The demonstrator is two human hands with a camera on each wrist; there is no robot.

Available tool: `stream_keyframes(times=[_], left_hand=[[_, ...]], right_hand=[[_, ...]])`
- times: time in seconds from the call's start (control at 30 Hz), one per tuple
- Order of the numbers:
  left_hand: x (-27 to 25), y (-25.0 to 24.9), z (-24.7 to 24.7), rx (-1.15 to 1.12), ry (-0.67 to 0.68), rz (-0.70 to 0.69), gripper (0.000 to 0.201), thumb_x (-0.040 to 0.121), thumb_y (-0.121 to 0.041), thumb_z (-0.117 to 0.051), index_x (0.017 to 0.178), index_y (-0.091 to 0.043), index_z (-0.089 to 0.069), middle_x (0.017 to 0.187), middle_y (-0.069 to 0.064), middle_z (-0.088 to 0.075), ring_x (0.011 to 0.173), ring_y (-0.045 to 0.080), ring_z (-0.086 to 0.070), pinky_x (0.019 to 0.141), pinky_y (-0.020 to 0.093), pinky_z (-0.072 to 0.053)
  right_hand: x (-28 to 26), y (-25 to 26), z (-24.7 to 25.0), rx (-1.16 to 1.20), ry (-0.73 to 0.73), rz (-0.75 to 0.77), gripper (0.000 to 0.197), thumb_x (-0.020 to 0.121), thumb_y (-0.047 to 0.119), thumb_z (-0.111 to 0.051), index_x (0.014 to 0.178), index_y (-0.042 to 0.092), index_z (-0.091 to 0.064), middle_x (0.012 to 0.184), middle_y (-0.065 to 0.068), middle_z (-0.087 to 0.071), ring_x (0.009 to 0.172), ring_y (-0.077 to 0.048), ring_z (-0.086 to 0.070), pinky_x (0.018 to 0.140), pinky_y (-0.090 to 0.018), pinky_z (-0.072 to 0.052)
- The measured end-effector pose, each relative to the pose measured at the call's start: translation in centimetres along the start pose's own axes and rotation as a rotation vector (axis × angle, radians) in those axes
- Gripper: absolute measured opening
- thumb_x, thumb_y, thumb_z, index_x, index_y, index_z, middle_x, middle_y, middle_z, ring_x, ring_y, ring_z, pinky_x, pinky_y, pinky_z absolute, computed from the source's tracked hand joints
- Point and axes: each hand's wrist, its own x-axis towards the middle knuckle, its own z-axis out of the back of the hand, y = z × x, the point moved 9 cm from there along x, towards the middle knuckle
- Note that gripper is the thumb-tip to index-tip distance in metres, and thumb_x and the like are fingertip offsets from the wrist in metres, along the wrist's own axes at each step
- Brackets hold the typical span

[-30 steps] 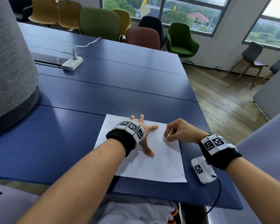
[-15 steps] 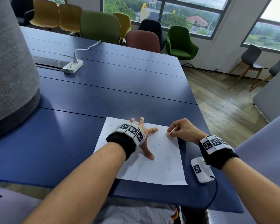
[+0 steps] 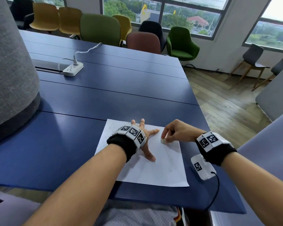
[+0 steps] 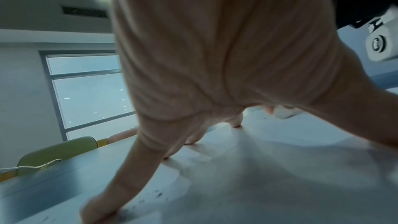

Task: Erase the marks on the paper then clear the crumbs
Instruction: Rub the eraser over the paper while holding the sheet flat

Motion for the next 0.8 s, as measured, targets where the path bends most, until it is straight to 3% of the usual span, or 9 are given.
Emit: stream_keyframes(times=[0.1, 0.27, 0.4, 0.53, 0.63, 0.7, 0.8], left_hand=[[0.0, 0.0, 0.0, 0.005, -0.008, -0.001, 0.130, 0.056, -0.076, -0.078, 0.149, -0.057, 0.011, 0.161, 0.009, 0.028, 0.145, 0.051, 0.017, 0.113, 0.070, -0.015], [0.0, 0.1, -0.1, -0.004, -0.006, 0.002, 0.131, 0.056, -0.077, -0.078, 0.148, -0.058, 0.012, 0.161, 0.009, 0.029, 0.144, 0.051, 0.019, 0.113, 0.071, -0.015], [0.1, 0.1, -0.1, -0.002, -0.009, 0.001, 0.130, 0.056, -0.077, -0.078, 0.148, -0.058, 0.013, 0.161, 0.009, 0.029, 0.145, 0.051, 0.019, 0.113, 0.071, -0.016], [0.0, 0.0, 0.0, -0.008, 0.003, 0.009, 0.130, 0.056, -0.076, -0.078, 0.148, -0.058, 0.013, 0.160, 0.008, 0.030, 0.144, 0.051, 0.020, 0.112, 0.072, -0.016], [0.1, 0.0, 0.0, -0.008, 0.005, 0.002, 0.131, 0.056, -0.076, -0.078, 0.148, -0.059, 0.013, 0.160, 0.008, 0.030, 0.144, 0.051, 0.020, 0.112, 0.072, -0.015], [0.1, 0.0, 0.0, -0.008, 0.011, 0.003, 0.130, 0.056, -0.076, -0.078, 0.148, -0.059, 0.013, 0.160, 0.008, 0.030, 0.144, 0.051, 0.021, 0.113, 0.071, -0.015], [0.0, 0.0, 0.0, -0.006, 0.012, 0.006, 0.130, 0.057, -0.076, -0.078, 0.148, -0.058, 0.013, 0.160, 0.009, 0.030, 0.144, 0.051, 0.021, 0.113, 0.071, -0.014]], right_hand=[[0.4, -0.3, 0.8, 0.050, -0.095, 0.006, 0.006, 0.077, 0.018, -0.077, 0.082, 0.020, -0.075, 0.062, 0.009, -0.063, 0.052, 0.000, -0.052, 0.061, -0.019, -0.042], [-0.2, 0.2, -0.7, -0.027, 0.113, -0.009, 0.011, 0.076, 0.014, -0.076, 0.085, 0.019, -0.077, 0.062, 0.009, -0.062, 0.059, -0.004, -0.054, 0.064, -0.019, -0.042], [0.2, -0.3, 0.8, 0.047, -0.079, -0.006, 0.007, 0.077, 0.018, -0.077, 0.083, 0.019, -0.076, 0.066, 0.004, -0.066, 0.055, -0.002, -0.054, 0.062, -0.019, -0.041], [-0.8, -0.3, -0.9, 0.030, 0.088, 0.011, 0.009, 0.077, 0.010, -0.075, 0.084, 0.016, -0.076, 0.060, 0.007, -0.058, 0.056, -0.007, -0.050, 0.062, -0.019, -0.039], [-0.8, -1.3, 0.8, 0.080, -0.067, -0.012, 0.008, 0.079, 0.011, -0.074, 0.086, 0.013, -0.076, 0.063, 0.005, -0.062, 0.049, 0.002, -0.051, 0.053, -0.009, -0.037], [-1.1, -1.7, 1.1, 0.105, -0.129, -0.004, 0.006, 0.078, 0.013, -0.075, 0.084, 0.014, -0.075, 0.066, 0.002, -0.064, 0.051, 0.001, -0.052, 0.055, -0.011, -0.038], [-1.7, -1.4, -0.7, 0.078, 0.048, 0.009, 0.010, 0.076, 0.008, -0.074, 0.082, 0.015, -0.076, 0.059, 0.007, -0.058, 0.054, -0.006, -0.048, 0.057, -0.018, -0.037]])
